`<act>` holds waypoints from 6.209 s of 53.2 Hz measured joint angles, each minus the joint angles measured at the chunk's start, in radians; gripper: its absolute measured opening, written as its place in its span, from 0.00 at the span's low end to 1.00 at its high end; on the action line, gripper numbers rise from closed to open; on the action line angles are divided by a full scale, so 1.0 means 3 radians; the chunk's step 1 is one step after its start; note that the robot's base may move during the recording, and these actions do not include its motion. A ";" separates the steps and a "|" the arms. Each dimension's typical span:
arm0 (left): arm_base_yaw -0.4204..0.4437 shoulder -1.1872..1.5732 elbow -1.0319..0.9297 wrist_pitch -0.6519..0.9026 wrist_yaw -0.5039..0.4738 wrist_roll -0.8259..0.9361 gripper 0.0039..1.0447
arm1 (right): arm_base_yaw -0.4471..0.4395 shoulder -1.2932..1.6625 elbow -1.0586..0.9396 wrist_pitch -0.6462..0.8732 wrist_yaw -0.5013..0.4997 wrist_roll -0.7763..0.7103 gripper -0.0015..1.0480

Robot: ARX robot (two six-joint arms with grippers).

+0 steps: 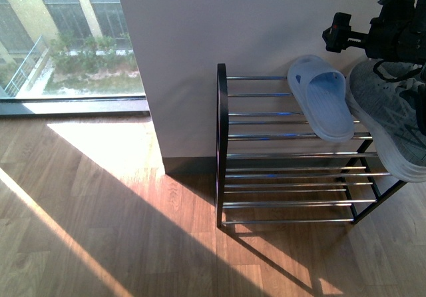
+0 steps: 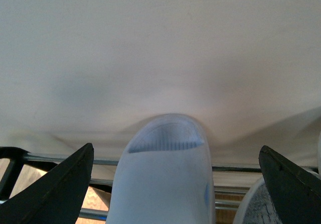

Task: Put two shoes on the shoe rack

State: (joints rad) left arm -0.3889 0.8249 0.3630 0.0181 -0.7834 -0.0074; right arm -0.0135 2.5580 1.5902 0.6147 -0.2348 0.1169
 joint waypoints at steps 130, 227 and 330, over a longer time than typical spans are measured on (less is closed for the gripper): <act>0.0000 0.0000 0.0000 0.0000 0.0000 0.0000 0.01 | -0.0867 -0.0746 -0.2042 0.0338 0.0243 -0.1517 0.91; 0.0000 0.0000 0.0000 0.0000 0.0001 0.0000 0.01 | -0.0468 -0.0474 -0.1054 0.0239 0.0422 -0.0881 0.91; 0.0000 0.0000 0.0000 0.0000 0.0000 0.0000 0.01 | -0.0416 -0.0346 -0.0515 -0.0116 0.0500 -0.0525 0.01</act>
State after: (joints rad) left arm -0.3889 0.8249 0.3630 0.0181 -0.7834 -0.0074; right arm -0.1383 2.4542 1.4357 0.5800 -0.0849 -0.0406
